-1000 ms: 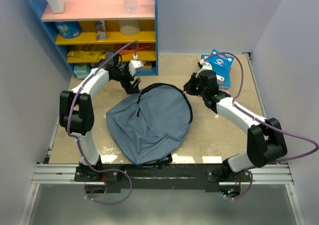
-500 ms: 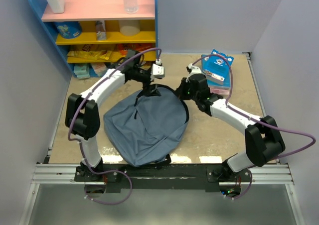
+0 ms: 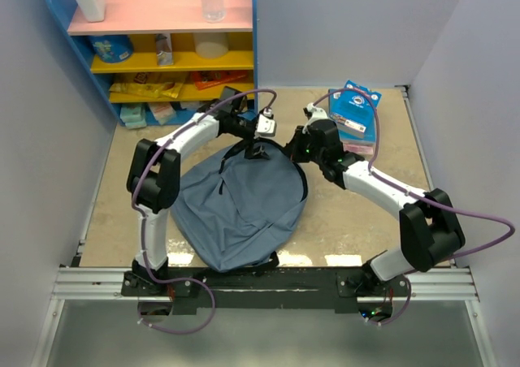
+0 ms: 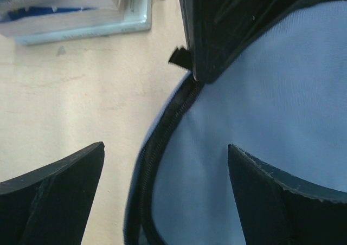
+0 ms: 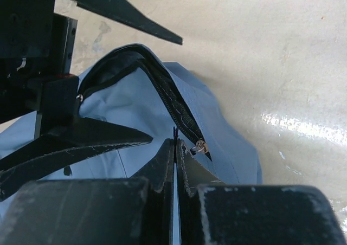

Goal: Pack the student bag
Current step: Unzip the student bag at the center of the board.

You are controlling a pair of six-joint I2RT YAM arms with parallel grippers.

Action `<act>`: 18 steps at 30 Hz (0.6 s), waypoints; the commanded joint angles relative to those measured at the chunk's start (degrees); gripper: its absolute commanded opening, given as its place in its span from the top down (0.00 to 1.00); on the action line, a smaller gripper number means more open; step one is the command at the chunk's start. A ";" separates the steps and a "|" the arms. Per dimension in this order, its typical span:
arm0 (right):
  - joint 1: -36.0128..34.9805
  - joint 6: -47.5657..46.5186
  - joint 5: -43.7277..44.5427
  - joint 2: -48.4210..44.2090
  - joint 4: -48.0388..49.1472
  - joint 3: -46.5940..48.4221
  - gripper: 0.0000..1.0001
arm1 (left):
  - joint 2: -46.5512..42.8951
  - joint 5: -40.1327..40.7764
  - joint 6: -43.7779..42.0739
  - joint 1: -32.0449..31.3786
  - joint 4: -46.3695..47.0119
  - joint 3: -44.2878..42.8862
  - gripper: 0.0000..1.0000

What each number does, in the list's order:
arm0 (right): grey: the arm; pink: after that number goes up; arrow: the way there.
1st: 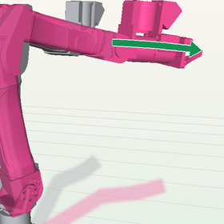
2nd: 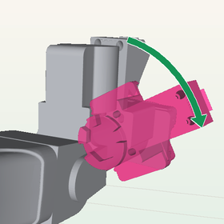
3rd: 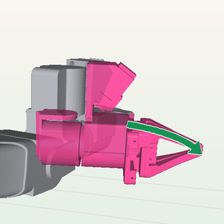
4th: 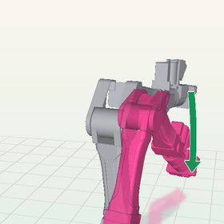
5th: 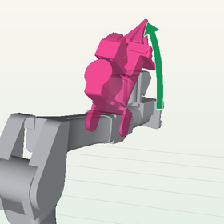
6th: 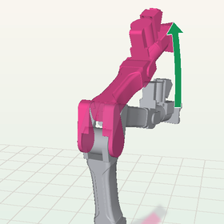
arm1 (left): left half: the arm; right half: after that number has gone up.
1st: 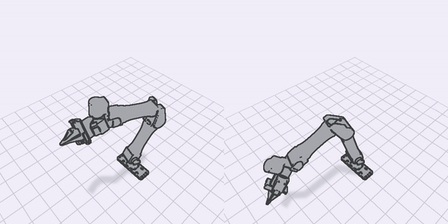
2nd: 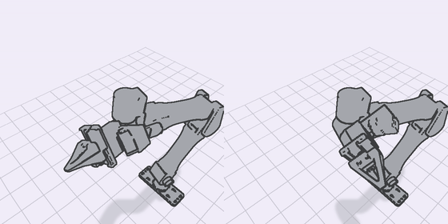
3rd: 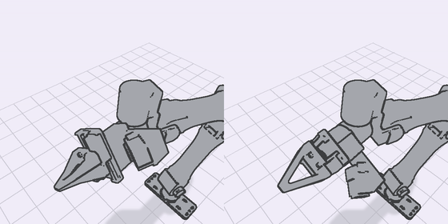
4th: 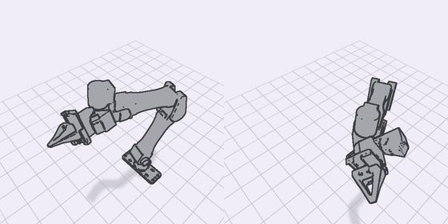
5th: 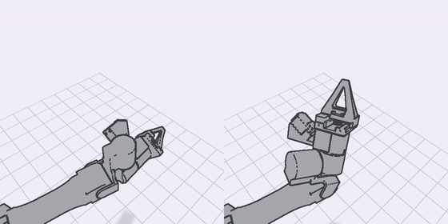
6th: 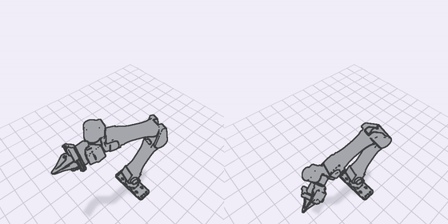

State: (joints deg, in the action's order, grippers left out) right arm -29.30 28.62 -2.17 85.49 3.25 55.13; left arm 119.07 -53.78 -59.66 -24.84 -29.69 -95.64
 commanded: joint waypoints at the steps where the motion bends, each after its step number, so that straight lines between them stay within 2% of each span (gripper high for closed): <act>1: -0.32 1.00 -2.40 -1.47 2.82 2.52 1.00 | 1.08 -3.26 -3.00 -1.88 2.81 -4.47 0.00; 2: -0.41 1.00 -2.31 -1.56 2.82 2.35 1.00 | 1.43 -3.09 -3.27 -2.23 2.28 -5.34 0.00; 5: -0.32 0.91 -2.39 -2.00 2.82 2.17 1.00 | 3.01 -2.91 -5.02 -3.11 -1.06 -7.36 0.11; 6: -0.41 0.82 -2.40 -2.08 2.82 2.17 1.00 | 4.15 -2.91 -5.73 -3.46 -3.16 -7.98 0.21; 8: -0.41 0.82 -2.48 -2.17 2.73 2.43 1.00 | 5.03 -2.82 -6.52 -3.55 -5.02 -9.65 0.33; 9: -0.41 0.82 -2.48 -2.09 2.82 2.52 1.00 | 5.64 -2.74 -7.05 -3.55 -6.33 -10.09 0.43; 10: -0.41 0.91 -2.48 -2.17 2.82 2.52 1.00 | 5.83 -2.39 -7.31 -3.55 -6.78 -10.53 0.48; 11: -0.41 0.82 -2.40 -2.17 2.82 2.52 1.00 | 5.91 -1.95 -7.14 -3.55 -6.87 -10.80 0.57; 12: -0.41 0.73 -2.31 -2.26 2.82 2.44 1.00 | 6.00 -1.60 -6.62 -3.55 -6.61 -10.97 0.75; 14: -0.32 0.73 -2.05 -2.70 2.64 2.17 1.00 | 6.09 -0.19 -6.26 -3.55 -6.52 -11.33 0.97; 15: -0.32 0.82 -1.70 -2.87 2.64 2.00 1.00 | 6.09 0.25 -6.26 -3.55 -6.69 -11.41 1.00; 18: -0.32 0.56 -0.20 -3.75 2.56 1.29 1.00 | 5.83 1.31 -6.61 -3.37 -7.13 -11.50 1.00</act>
State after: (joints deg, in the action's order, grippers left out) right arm -29.23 28.88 -2.48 85.43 3.46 55.18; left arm 125.05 -53.21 -64.31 -28.58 -36.34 -104.51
